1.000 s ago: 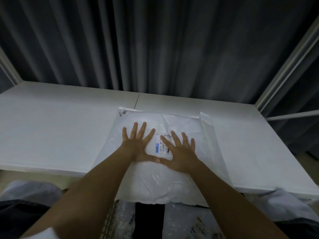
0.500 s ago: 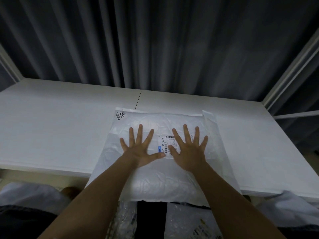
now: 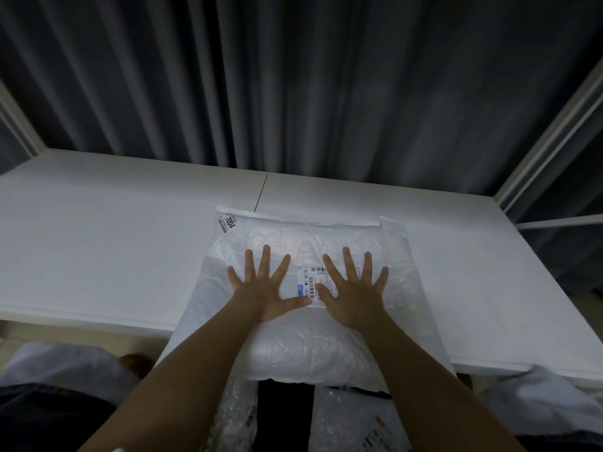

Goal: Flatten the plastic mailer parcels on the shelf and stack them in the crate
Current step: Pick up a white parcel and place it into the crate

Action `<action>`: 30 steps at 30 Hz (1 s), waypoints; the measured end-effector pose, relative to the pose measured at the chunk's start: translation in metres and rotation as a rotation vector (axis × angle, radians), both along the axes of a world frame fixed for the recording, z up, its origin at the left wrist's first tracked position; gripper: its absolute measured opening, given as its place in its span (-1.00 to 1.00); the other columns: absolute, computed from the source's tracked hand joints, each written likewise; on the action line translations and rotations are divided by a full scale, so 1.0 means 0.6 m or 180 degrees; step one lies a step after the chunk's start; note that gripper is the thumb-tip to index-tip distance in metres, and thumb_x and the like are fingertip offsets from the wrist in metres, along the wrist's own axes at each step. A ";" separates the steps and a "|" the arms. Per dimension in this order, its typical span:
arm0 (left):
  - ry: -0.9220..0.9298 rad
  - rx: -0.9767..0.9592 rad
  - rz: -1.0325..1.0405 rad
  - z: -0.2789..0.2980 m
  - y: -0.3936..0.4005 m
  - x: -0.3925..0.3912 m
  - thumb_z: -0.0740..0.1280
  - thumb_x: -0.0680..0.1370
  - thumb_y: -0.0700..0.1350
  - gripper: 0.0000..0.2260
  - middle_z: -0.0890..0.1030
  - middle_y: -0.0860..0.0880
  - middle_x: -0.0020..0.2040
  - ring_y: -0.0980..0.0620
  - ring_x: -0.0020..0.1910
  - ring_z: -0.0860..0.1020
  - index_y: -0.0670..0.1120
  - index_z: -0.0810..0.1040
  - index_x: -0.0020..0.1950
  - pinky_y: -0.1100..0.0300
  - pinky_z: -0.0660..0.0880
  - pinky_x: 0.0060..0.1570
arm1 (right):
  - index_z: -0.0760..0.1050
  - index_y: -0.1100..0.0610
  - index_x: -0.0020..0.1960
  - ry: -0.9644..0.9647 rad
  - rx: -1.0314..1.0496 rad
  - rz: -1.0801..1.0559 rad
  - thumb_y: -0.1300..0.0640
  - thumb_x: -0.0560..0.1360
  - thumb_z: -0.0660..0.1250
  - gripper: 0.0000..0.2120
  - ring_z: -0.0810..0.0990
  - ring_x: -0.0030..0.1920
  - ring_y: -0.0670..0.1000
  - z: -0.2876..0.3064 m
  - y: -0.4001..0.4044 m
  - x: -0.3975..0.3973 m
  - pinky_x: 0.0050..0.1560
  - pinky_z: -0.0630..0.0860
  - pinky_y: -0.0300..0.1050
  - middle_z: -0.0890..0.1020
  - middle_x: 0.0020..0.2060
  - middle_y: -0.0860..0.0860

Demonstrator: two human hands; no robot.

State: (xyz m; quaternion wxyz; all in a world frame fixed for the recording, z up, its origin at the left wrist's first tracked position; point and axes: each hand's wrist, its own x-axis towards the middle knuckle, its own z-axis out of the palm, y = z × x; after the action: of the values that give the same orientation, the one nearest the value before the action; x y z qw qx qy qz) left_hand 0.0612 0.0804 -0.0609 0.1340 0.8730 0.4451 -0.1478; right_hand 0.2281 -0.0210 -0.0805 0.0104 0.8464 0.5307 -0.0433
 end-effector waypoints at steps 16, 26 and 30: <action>0.0149 -0.0053 0.0007 -0.009 0.007 0.010 -0.02 0.31 0.59 -0.06 -0.49 -0.05 0.47 -0.24 0.44 -0.44 0.21 -0.38 0.49 -0.43 -0.27 0.31 | -0.33 -0.25 0.50 0.0037 -0.0116 -0.0028 -0.43 0.35 -0.41 -0.26 -0.38 0.49 0.24 -0.016 0.009 0.006 0.34 -0.37 0.42 -0.35 0.52 -0.04; 0.0178 -0.0039 0.0013 -0.021 0.009 0.013 -0.04 0.28 0.60 -0.04 -0.49 -0.06 0.47 -0.26 0.44 -0.43 0.20 -0.38 0.49 -0.45 -0.26 0.31 | -0.32 -0.25 0.50 0.0065 -0.0170 -0.0025 -0.39 0.51 -0.23 -0.37 -0.39 0.48 0.25 -0.020 0.007 0.007 0.34 -0.36 0.42 -0.35 0.52 -0.03; 0.0192 -0.0020 0.0012 -0.025 0.009 0.013 -0.04 0.28 0.61 -0.05 -0.49 -0.06 0.47 -0.26 0.44 -0.43 0.20 -0.38 0.49 -0.44 -0.27 0.31 | -0.32 -0.25 0.50 0.0096 -0.0212 -0.0035 -0.41 0.46 -0.28 -0.34 -0.39 0.48 0.24 -0.021 0.008 0.007 0.34 -0.37 0.42 -0.35 0.52 -0.03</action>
State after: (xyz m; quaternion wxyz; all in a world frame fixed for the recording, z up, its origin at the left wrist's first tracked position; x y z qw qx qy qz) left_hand 0.0693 0.0855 -0.0756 0.1236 0.8669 0.4501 -0.1752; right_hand 0.2321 -0.0162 -0.0932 0.0304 0.8477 0.5245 -0.0738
